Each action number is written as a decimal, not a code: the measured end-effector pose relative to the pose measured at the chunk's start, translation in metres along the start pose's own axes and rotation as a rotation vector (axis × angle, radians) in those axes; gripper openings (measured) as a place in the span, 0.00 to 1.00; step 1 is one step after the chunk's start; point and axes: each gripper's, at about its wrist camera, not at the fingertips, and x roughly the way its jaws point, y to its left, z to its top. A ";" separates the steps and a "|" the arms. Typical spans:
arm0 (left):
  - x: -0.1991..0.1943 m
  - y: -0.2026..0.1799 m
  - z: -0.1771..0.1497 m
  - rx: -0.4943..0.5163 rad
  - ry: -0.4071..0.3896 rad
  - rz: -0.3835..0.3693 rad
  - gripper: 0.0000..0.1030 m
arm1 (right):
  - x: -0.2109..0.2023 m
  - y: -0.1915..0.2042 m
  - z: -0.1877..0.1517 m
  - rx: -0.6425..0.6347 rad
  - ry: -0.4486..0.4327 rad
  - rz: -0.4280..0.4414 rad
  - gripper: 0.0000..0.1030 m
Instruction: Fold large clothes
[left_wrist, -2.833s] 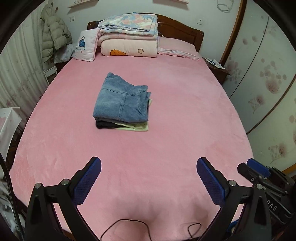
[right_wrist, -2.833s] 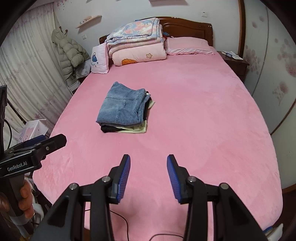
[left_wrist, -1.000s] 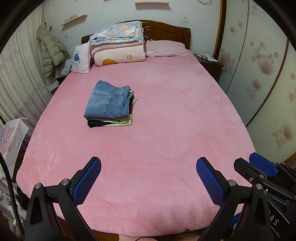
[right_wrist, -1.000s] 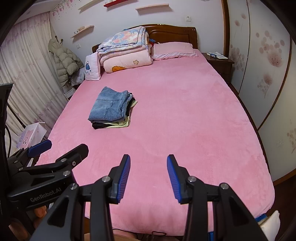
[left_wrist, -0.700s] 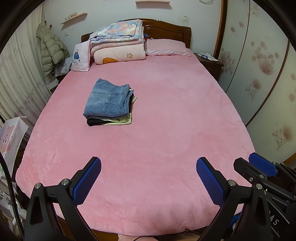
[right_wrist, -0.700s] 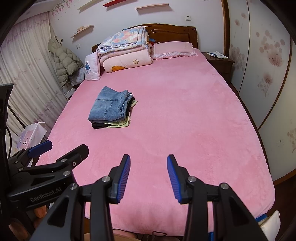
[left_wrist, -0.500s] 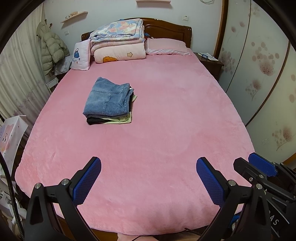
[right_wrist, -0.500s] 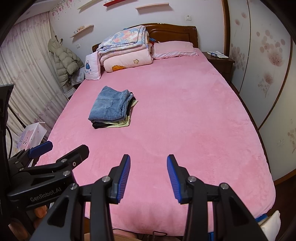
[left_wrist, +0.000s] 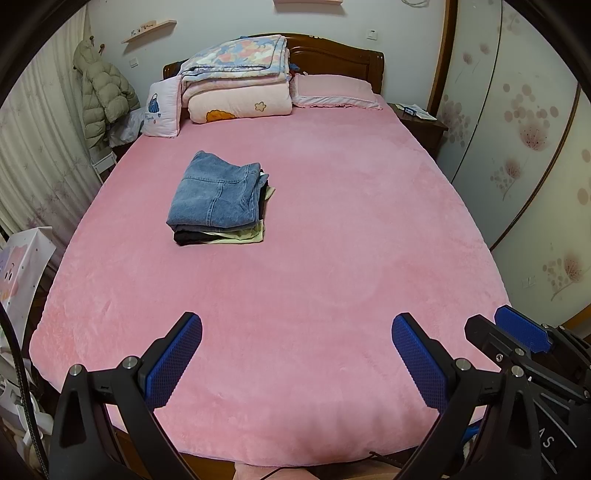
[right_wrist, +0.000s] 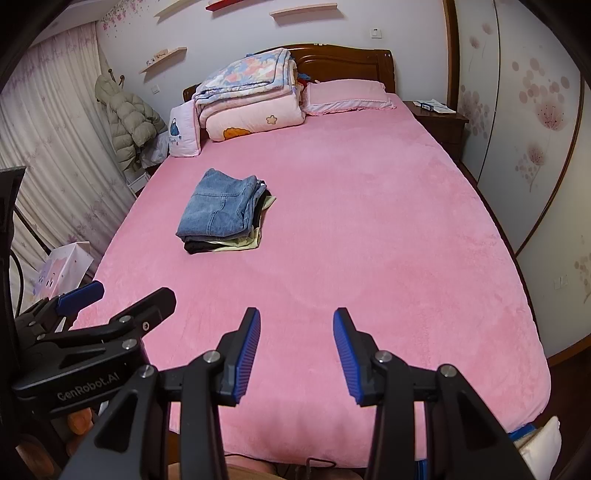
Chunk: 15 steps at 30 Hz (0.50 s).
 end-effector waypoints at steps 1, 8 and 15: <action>0.000 0.000 0.000 -0.001 0.001 0.000 0.99 | 0.002 0.002 -0.003 0.000 0.001 0.000 0.40; 0.000 0.003 -0.003 -0.006 0.006 0.001 0.99 | 0.003 0.007 -0.008 0.000 0.009 0.000 0.40; 0.001 0.002 -0.005 -0.009 0.010 0.002 0.99 | 0.003 0.010 -0.010 0.001 0.022 0.005 0.40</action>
